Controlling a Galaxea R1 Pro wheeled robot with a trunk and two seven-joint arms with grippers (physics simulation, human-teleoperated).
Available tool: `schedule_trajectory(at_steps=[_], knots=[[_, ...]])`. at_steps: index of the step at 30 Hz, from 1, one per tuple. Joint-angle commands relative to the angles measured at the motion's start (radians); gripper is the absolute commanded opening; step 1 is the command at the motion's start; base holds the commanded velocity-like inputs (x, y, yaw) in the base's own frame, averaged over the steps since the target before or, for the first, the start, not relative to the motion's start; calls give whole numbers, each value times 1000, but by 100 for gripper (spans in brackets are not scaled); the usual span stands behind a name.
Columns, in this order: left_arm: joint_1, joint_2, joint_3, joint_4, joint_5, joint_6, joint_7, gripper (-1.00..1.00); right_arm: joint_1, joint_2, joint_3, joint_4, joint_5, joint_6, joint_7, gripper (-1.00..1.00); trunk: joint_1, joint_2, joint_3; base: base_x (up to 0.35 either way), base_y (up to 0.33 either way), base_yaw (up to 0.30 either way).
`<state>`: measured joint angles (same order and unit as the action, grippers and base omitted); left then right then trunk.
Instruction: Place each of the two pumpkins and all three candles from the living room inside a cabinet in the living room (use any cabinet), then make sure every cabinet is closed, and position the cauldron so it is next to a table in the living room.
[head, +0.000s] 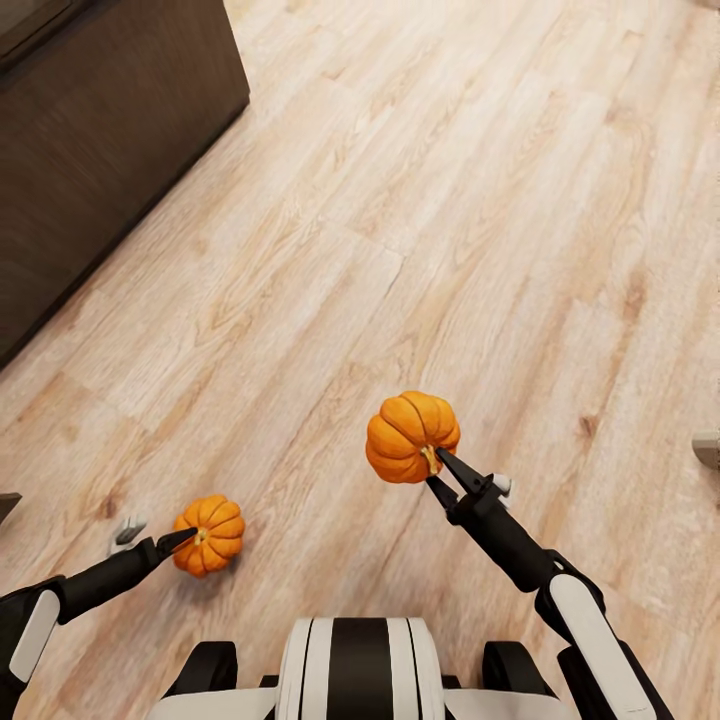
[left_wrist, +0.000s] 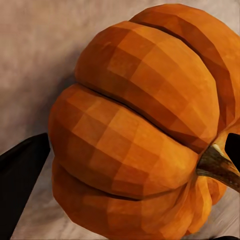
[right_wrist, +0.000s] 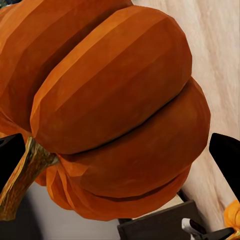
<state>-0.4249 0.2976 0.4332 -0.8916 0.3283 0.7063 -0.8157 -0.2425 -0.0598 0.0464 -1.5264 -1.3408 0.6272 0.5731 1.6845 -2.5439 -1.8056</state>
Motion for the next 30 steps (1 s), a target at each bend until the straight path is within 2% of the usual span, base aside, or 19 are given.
schedule_trajectory(at_steps=[1,13,16,23,27,30], knots=[[0,0,1,0,-9,-7,2,-100,0,1,0,0,1,0,-1,-100,0,0,4,0,0,0],[0,3,2,-2,-9,0,-1,-100,0,5,9,10,6,1,-2,-100,-6,3,50,0,0,0],[0,6,3,-7,-9,7,-1,-100,0,-2,10,13,5,9,-2,-100,-7,4,62,0,0,0],[0,9,3,-102,-9,134,-1,-100,-4,-7,4,15,11,111,3,-100,-10,5,89,0,0,0],[0,14,6,-138,-9,159,-2,-100,13,-7,6,15,13,122,6,-100,-12,6,105,0,0,0],[0,15,7,-156,-9,171,-3,-100,27,-8,9,14,37,128,5,-100,-13,7,116,0,0,0]])
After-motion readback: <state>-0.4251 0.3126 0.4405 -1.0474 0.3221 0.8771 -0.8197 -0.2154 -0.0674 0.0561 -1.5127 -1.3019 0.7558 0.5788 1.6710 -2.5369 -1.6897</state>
